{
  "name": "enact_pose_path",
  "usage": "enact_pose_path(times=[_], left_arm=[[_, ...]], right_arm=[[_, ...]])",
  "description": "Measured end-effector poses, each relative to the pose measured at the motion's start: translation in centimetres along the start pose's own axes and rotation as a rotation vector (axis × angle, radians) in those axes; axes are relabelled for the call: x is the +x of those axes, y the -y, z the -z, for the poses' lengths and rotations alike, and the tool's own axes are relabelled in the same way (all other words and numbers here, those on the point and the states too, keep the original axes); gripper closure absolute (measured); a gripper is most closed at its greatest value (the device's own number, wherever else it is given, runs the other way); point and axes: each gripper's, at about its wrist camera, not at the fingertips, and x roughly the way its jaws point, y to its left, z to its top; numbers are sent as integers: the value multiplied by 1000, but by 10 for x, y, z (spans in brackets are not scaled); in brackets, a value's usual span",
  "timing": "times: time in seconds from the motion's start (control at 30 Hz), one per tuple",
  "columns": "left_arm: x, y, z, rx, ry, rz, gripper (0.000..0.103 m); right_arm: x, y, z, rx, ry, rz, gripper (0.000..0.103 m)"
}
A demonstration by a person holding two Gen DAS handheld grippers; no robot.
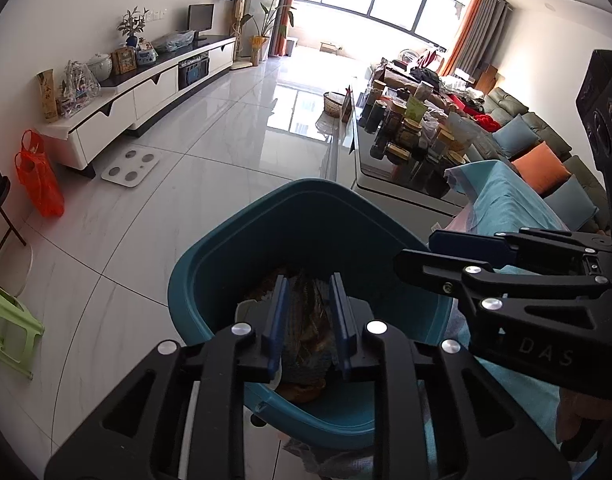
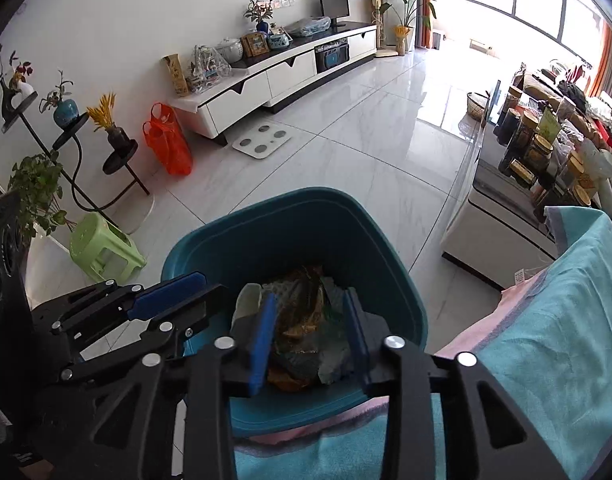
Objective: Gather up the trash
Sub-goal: 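Open both tools over the teal bin to drop wrapper and bag, then move both tools back over the table toward the tissue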
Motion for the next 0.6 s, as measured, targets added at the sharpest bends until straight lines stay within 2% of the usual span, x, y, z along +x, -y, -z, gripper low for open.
enact_pose_path(times=[0.17, 0.27, 0.33, 0.37, 0.43, 0.53, 0.6], left_arm=[[-4, 3, -1, 1, 14, -7, 74], [-12, 4, -2, 10, 38, -16, 60], [-18, 7, -4, 11, 59, -15, 44], [-23, 8, -5, 9, 72, -11, 40], [-34, 12, -6, 20, 108, -20, 22], [-51, 20, -10, 24, 154, -16, 8], [-62, 24, -10, 30, 181, -13, 6]], right_arm=[[-15, 8, 1, 17, 41, -4, 66], [-27, 18, 5, 51, 77, -10, 62], [-38, 24, 10, 70, 113, -16, 60], [-43, 26, 12, 79, 128, -8, 56], [-58, 33, 19, 102, 172, -2, 51], [-79, 42, 30, 128, 232, 22, 42], [-92, 46, 36, 142, 267, 38, 39]])
